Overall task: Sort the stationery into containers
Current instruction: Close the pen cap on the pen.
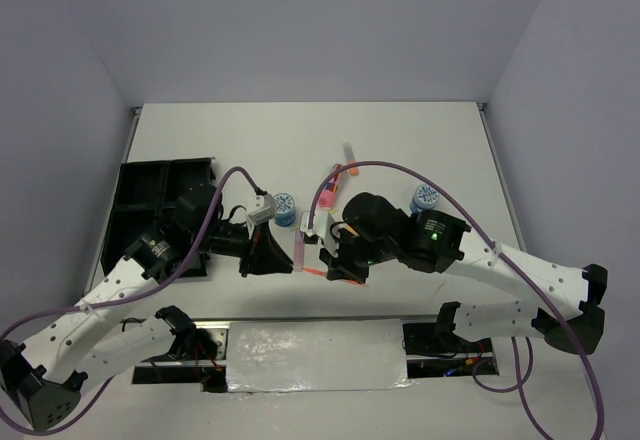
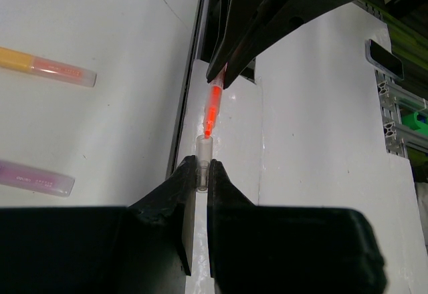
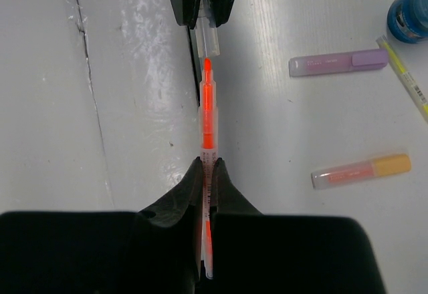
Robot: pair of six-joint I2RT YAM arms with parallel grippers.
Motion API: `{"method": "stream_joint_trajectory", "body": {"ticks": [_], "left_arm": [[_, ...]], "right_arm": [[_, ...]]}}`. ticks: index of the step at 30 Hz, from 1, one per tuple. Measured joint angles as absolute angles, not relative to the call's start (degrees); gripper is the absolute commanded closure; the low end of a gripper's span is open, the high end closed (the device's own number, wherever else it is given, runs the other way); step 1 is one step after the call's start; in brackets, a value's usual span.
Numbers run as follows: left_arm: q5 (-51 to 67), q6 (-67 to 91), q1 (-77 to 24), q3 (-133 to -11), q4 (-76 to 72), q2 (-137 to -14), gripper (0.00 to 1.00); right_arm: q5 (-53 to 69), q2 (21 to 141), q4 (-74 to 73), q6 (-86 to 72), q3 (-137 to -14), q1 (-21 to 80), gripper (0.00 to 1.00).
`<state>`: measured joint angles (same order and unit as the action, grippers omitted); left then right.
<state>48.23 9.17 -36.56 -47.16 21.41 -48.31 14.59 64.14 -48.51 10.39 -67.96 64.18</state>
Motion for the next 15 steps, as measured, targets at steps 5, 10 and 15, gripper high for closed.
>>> {"method": "stream_joint_trajectory", "body": {"ticks": [5, 10, 15], "left_arm": [[48.2, 9.2, -36.6, -47.2, 21.4, -48.7, 1.00], [48.4, 9.2, -36.6, -47.2, 21.4, -49.1, 1.00], [48.9, 9.2, -36.5, -47.2, 21.4, -49.1, 1.00]], "right_arm": [[14.8, 64.7, -48.4, 10.4, -68.2, 64.1, 1.00], [15.1, 65.5, -48.2, 10.6, -68.6, 64.1, 1.00], [15.4, 66.4, -47.9, 11.1, -69.8, 64.1, 1.00]]}}
